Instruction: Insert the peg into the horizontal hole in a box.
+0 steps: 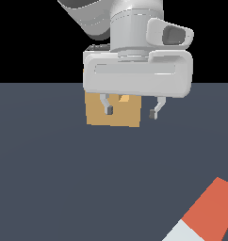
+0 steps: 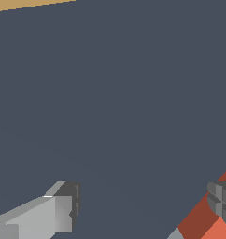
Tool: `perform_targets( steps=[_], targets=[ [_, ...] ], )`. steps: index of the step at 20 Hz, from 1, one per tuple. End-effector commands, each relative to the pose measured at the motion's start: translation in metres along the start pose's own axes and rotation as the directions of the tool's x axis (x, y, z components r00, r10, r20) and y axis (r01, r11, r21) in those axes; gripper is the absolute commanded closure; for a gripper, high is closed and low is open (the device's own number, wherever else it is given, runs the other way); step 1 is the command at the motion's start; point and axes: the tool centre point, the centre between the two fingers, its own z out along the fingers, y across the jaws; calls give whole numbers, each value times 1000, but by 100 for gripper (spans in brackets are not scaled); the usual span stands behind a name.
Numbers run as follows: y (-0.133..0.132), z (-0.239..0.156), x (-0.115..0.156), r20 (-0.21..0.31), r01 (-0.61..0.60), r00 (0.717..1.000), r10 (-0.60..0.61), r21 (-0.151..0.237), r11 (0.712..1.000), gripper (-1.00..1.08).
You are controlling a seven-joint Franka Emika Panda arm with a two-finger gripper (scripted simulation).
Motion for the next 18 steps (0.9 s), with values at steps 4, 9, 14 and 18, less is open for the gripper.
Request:
perform_targets(
  steps=[4,9,14,18],
  targets=[
    [34,20,-49,2,-213,977,213,-8,977,-92],
    [55,37,-96,0,-392,920,392,-15,920,-92],
    [65,50,-139,-2,-532,847,532,-20,847,-92],
    [67,58,-164,-4,-607,795,607,-23,794,-92]
  ],
)
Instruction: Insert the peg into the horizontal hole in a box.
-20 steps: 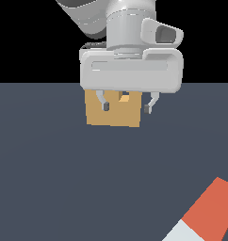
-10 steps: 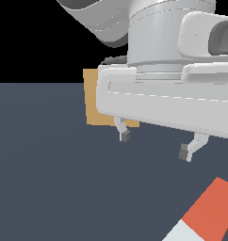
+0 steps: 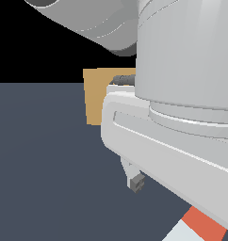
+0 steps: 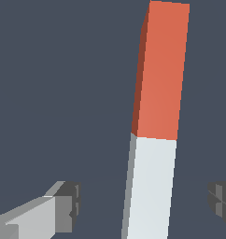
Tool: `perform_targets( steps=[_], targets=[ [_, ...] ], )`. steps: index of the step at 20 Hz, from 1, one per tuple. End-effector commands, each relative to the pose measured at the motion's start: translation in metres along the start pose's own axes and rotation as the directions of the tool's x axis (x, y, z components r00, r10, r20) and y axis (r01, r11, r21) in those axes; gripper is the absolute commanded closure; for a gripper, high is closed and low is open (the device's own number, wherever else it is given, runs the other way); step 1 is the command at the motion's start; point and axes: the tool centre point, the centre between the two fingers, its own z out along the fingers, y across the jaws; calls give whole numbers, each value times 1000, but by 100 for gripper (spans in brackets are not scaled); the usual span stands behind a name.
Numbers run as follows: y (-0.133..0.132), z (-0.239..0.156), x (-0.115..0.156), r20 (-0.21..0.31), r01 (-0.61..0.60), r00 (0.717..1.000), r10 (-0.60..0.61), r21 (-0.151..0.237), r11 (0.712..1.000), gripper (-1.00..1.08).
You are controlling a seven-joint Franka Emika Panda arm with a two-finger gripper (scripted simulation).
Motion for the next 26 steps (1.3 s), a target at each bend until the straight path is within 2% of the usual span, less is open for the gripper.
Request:
perform_targets(
  steps=[1,5,11,20,26],
  targets=[
    [8,4,-10,-1,-50,999,50,-2,999,-92],
    [14,8,-19,-1,-90,996,90,-3,996,-92],
    [14,12,-20,0,-89,996,89,-2,996,-92],
    [13,53,-21,-1,-95,995,95,-2,995,-92],
    [15,58,-21,-1,-96,995,96,-2,995,-92]
  ],
)
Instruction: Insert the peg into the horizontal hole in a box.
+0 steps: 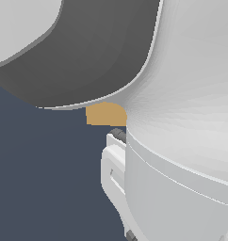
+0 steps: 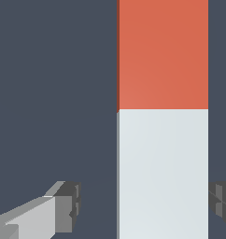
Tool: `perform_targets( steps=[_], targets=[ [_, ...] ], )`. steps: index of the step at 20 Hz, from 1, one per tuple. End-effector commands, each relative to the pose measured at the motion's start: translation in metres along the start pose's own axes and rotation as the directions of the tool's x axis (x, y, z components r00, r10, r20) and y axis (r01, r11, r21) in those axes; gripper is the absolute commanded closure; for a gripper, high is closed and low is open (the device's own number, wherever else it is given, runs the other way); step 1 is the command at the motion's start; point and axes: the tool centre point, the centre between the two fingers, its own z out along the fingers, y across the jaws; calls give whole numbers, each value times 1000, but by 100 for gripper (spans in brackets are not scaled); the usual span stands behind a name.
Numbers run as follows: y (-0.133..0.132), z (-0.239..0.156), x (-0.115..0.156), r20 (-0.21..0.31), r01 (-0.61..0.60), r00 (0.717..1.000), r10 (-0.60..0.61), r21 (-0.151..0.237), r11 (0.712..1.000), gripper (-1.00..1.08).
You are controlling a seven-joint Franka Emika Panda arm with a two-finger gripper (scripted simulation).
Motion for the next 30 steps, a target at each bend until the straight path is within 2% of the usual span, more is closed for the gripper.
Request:
perform_targets(
  steps=[1,13,20,25,30],
  targets=[
    [1,-1,1,-1,0,1000,0,-2,1000,108],
    [-1,-1,2,-1,7,1000,-7,-1,1000,108],
    [-31,-20,35,0,138,990,-138,-2,990,108],
    [-75,-42,70,0,299,954,-299,-3,954,108],
    [-133,-69,102,1,476,879,-476,-3,879,108]
  ],
)
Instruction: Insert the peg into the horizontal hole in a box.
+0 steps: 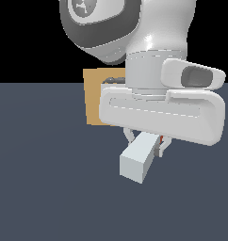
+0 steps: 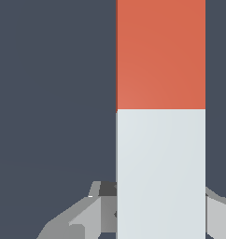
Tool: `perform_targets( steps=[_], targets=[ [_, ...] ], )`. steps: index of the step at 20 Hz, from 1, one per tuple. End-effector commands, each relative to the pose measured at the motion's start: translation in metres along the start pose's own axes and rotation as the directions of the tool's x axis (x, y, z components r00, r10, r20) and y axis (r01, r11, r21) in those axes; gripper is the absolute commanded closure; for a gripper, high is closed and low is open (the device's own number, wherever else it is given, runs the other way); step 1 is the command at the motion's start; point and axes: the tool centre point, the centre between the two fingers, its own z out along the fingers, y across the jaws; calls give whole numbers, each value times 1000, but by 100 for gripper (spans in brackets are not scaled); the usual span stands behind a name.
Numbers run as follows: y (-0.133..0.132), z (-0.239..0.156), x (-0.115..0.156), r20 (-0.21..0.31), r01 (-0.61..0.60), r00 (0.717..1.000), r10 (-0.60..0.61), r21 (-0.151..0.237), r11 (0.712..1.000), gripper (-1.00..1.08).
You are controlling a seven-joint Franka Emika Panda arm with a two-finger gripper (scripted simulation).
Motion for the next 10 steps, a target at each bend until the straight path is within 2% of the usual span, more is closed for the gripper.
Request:
perform_targets(
  steps=[1,5,10],
  targets=[
    [-22,-16,26,-1,101,995,-101,-4,995,108],
    [-56,-34,56,0,230,973,-230,-5,973,108],
    [-86,-49,76,0,331,944,-331,-5,944,108]
  ],
)
